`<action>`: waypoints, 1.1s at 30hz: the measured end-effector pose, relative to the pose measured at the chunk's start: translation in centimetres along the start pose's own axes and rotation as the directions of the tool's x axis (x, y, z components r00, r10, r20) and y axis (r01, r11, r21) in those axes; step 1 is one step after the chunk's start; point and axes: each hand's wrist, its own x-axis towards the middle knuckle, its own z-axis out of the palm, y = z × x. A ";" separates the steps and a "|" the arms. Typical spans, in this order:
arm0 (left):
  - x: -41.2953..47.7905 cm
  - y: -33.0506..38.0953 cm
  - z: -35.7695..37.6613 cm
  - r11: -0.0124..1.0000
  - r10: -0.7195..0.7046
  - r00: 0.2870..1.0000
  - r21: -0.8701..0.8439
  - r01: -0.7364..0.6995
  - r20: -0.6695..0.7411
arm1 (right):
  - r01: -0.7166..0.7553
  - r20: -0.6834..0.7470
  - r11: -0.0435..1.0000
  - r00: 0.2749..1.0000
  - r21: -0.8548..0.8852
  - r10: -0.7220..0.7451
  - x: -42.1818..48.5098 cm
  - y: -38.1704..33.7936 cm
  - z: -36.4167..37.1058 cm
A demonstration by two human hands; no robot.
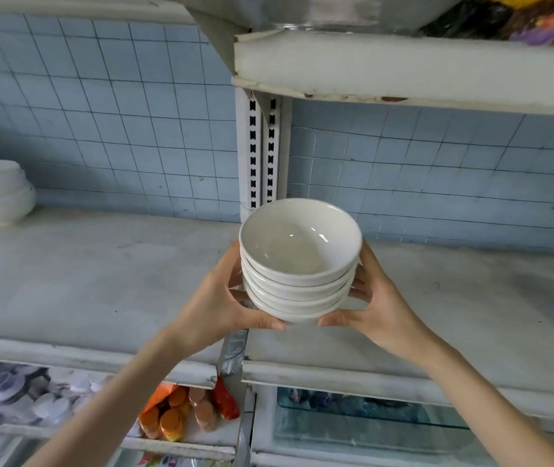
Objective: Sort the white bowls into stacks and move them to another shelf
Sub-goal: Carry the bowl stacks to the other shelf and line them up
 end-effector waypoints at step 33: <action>-17.5 8.3 -6.7 0.991 0.094 0.948 -0.067 -0.120 -0.305 | 0.200 0.026 0.972 0.978 0.126 -0.205 -6.4 -11.6 11.9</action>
